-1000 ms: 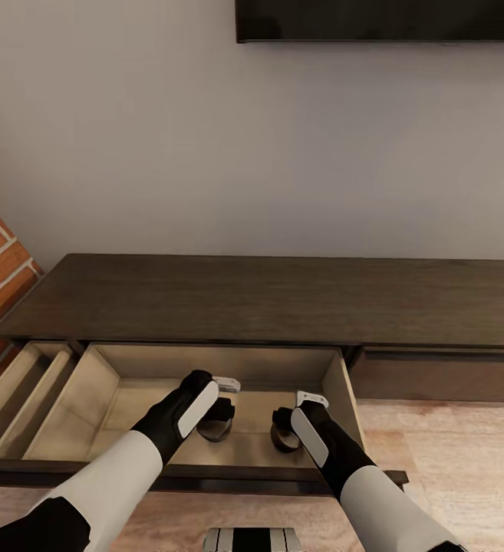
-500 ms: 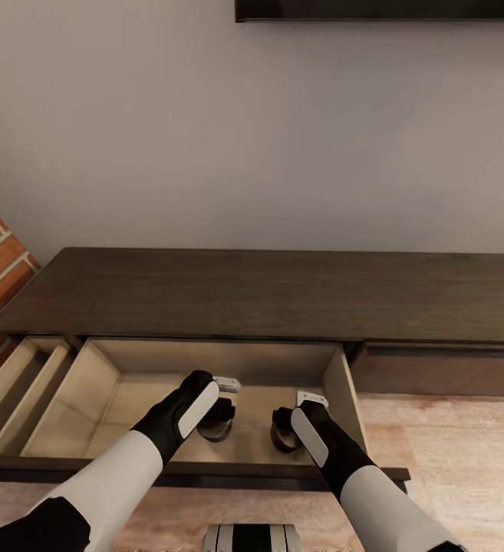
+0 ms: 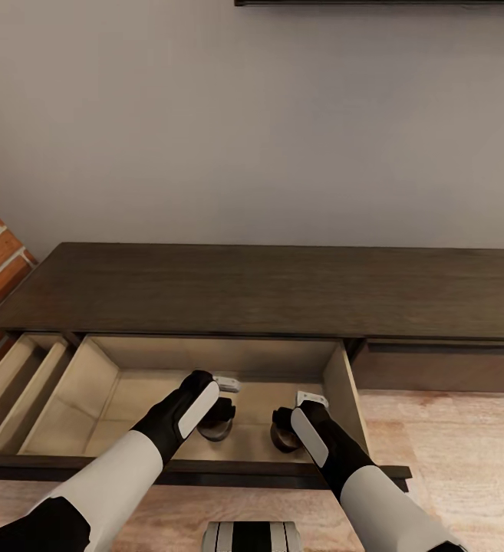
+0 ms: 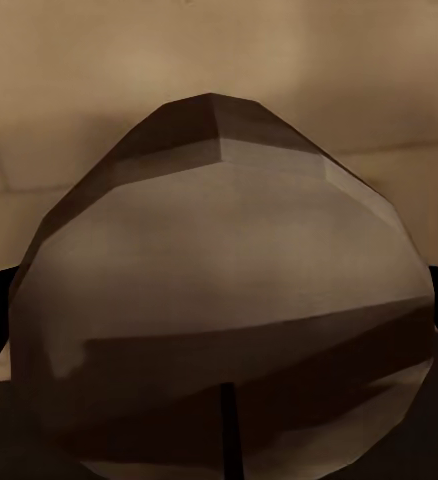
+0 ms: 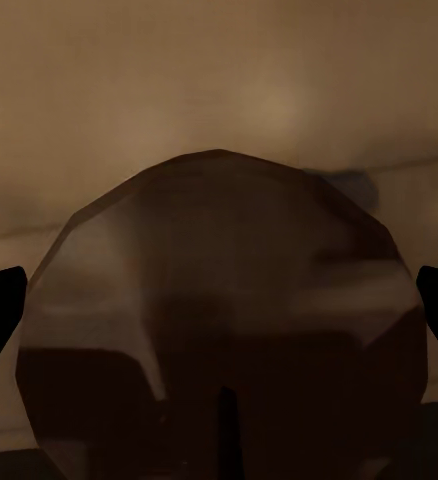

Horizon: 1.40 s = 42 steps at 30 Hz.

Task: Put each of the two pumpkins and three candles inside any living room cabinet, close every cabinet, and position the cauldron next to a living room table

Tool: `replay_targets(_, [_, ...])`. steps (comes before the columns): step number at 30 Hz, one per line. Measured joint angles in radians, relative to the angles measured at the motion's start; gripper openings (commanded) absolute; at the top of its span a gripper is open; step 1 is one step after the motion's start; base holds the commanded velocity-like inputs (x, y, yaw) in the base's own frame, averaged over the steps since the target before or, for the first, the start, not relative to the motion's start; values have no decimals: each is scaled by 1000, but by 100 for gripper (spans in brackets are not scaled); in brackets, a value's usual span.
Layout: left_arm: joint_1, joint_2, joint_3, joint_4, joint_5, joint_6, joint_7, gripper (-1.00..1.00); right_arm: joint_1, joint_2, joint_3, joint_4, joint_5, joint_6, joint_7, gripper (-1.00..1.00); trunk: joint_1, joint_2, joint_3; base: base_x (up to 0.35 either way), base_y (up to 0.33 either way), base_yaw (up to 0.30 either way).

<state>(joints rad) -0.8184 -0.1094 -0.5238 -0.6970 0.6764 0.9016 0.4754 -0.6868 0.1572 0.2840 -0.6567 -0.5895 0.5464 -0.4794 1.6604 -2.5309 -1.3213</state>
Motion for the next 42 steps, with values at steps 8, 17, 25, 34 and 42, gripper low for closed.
replay_targets(8, [0,0,0,0,0,-2,-1,-100,0,0,0,0,-1,0,0,100,0,0,0,0,0,0])
replay_targets(17, [0,1,0,1,0,-2,-1,-100,0,0,-1,0,-2,0,0,100,0,0,0,0,0,0])
replay_targets(25, [0,3,1,1,0,-2,-3,-100,0,0,-2,0,-2,0,0,100,0,0,0,0,0,0])
replay_targets(34, [1,5,1,2,1,-3,-2,100,0,0,-2,0,-2,0,0,100,0,0,0,0,0,0])
replay_targets(42, [1,5,1,2,2,-3,-2,100,0,0,-2,0,-2,0,0,100,0,0,0,0,0,0])
